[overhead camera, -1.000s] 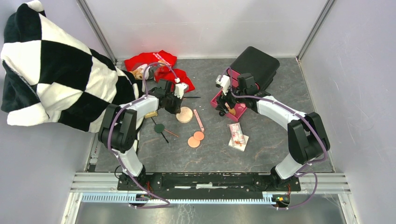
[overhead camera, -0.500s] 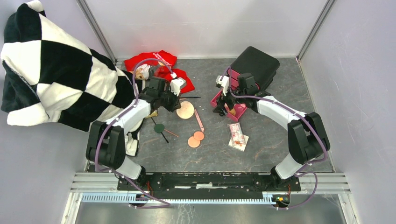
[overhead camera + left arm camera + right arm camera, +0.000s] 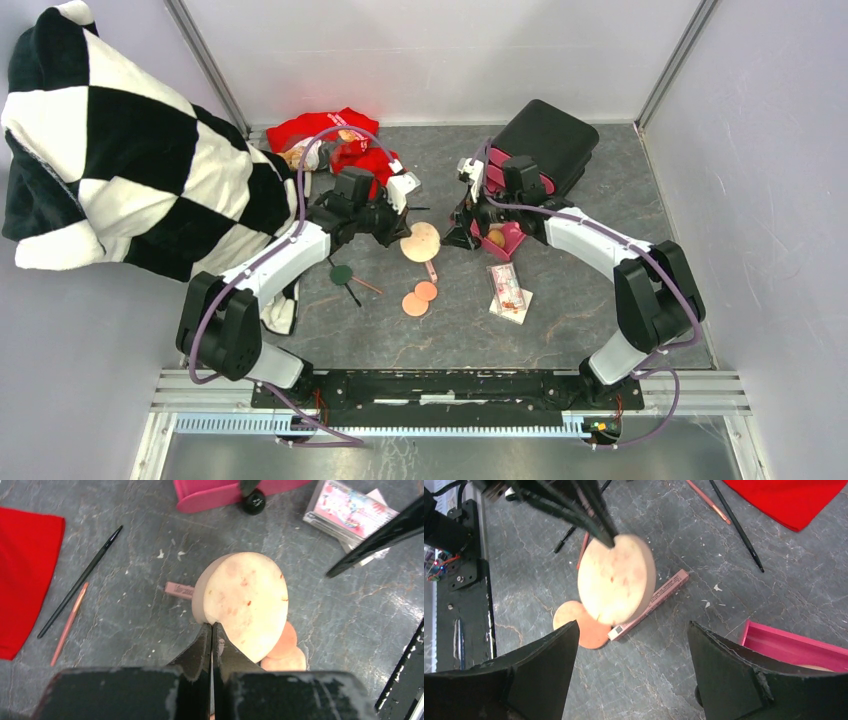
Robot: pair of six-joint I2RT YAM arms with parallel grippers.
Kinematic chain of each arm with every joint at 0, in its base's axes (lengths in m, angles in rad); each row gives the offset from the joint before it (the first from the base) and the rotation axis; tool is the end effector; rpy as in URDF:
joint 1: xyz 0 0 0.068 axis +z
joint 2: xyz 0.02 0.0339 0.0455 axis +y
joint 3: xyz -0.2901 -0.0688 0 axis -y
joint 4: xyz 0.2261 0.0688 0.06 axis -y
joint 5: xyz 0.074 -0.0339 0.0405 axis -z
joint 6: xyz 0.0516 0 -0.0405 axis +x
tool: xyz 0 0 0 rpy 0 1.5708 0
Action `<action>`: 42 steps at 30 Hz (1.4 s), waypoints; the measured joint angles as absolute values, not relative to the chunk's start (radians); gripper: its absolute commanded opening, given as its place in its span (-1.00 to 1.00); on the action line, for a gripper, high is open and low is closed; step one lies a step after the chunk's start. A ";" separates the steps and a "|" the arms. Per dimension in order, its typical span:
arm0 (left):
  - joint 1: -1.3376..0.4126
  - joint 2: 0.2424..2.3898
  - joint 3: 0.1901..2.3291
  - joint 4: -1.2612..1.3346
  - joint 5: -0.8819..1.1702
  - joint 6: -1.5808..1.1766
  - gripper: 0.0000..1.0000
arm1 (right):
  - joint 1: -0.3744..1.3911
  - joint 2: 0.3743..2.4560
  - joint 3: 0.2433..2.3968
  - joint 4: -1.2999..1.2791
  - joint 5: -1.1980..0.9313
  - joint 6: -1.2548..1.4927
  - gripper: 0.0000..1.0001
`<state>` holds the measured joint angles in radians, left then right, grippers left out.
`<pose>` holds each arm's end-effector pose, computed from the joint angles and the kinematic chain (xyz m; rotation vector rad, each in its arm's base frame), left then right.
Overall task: Organize the makeup
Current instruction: Pick up the makeup tool from the center of the board, then place the makeup tool in the drawer.
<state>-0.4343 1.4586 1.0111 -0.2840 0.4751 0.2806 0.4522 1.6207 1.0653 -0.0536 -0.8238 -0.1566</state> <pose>0.2681 -0.1504 0.2779 1.0232 2.0392 -0.6253 0.2962 0.1860 0.2726 -1.0796 1.8488 1.0624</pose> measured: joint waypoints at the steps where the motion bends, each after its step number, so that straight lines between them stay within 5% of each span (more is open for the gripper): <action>1: -0.448 1.454 1.011 -0.281 0.473 0.281 -0.96 | 0.458 1.621 1.065 -0.043 -0.813 -0.139 0.73; 8: -0.524 1.417 1.011 -0.254 0.447 0.281 -0.96 | 0.476 1.623 1.065 -0.014 -0.762 -0.086 0.49; 20: -0.546 1.399 0.995 -0.216 0.402 0.281 -0.93 | 0.477 1.659 1.065 -0.007 -0.798 -0.070 -0.77; 26: -0.545 1.386 0.981 -0.203 0.389 0.295 0.42 | 0.462 1.662 1.067 -0.016 -0.799 -0.086 -1.00; 28: -0.540 1.378 0.980 -0.201 0.384 0.299 0.70 | 0.436 1.661 1.067 -0.017 -0.784 -0.092 -1.00; 32: -0.521 1.348 0.968 -0.180 0.379 0.297 0.96 | 0.353 1.635 1.067 -0.020 -0.724 -0.110 -1.00; 42: -0.500 1.306 0.953 -0.154 0.366 0.296 0.99 | 0.292 1.572 1.067 -0.044 -0.443 -0.212 -1.00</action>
